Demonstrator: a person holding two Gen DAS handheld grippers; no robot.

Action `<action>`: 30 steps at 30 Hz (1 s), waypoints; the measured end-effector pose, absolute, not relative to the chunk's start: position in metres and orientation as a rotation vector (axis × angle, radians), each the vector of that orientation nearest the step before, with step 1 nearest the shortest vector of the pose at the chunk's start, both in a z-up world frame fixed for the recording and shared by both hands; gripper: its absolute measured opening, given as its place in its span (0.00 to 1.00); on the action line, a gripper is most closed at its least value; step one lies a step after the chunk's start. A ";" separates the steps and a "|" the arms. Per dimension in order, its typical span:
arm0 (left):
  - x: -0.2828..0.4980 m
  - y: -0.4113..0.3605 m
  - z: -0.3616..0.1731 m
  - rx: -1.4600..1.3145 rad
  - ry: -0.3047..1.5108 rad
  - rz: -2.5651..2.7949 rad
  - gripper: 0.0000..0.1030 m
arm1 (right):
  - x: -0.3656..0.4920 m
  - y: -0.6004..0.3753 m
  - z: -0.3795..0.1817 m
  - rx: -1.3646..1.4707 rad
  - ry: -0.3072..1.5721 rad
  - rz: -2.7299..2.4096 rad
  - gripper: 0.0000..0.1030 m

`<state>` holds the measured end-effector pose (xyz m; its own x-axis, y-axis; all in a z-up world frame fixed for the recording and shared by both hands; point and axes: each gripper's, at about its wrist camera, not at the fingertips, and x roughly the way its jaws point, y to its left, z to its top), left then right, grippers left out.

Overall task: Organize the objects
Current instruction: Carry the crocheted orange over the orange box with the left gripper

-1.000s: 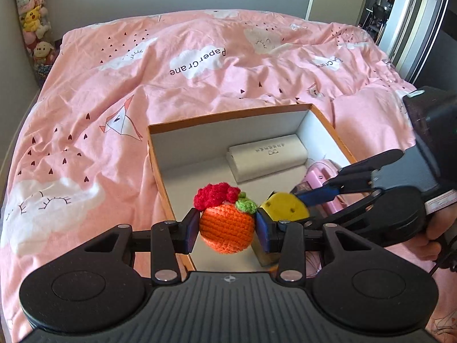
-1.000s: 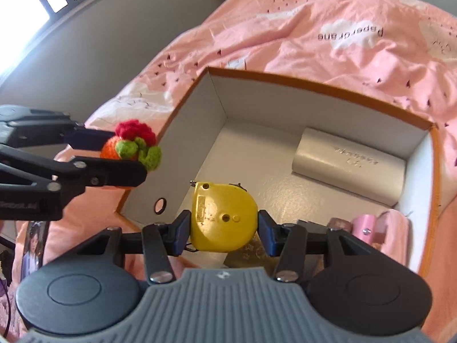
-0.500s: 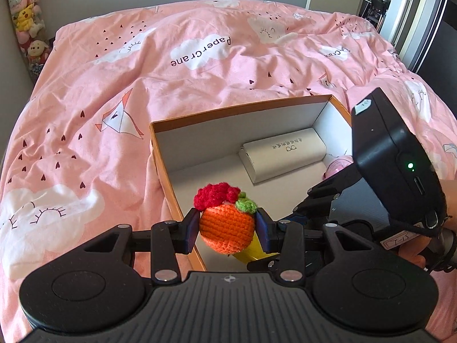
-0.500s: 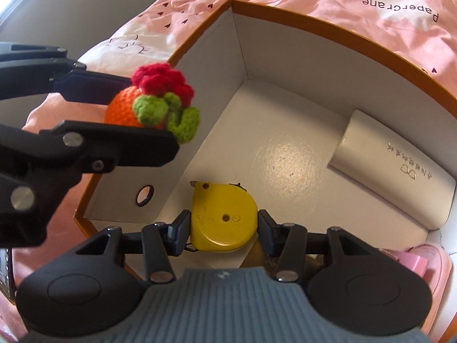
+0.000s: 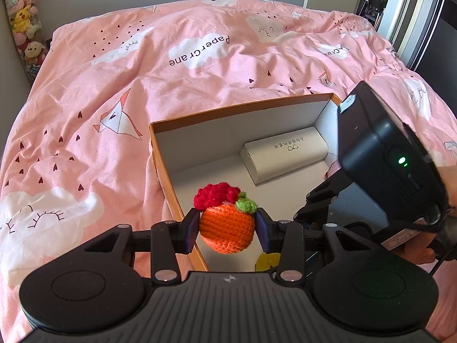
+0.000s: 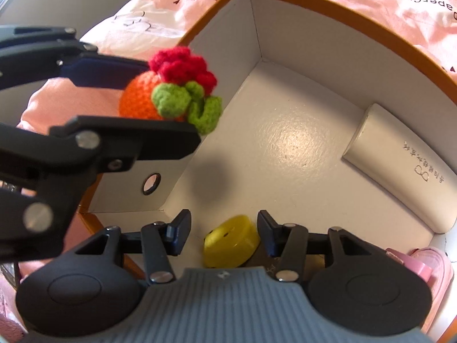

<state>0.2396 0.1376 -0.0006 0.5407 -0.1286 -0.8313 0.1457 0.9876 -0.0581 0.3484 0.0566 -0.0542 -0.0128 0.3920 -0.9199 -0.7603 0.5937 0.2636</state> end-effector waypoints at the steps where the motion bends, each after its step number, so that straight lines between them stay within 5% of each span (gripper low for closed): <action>1: 0.240 0.137 -0.001 0.018 0.988 -0.162 0.46 | 0.349 0.054 -0.051 -0.352 1.279 0.946 0.51; 6: 0.241 0.135 0.000 0.027 0.992 -0.159 0.46 | 0.350 0.042 -0.038 -0.337 1.258 0.954 0.26; 14: 0.238 0.123 -0.007 0.064 1.011 -0.186 0.46 | 0.342 0.037 -0.041 -0.460 1.265 0.977 0.05; 30: 0.243 0.101 -0.027 0.278 1.131 -0.279 0.46 | 0.341 0.009 -0.029 -0.393 1.144 0.925 0.02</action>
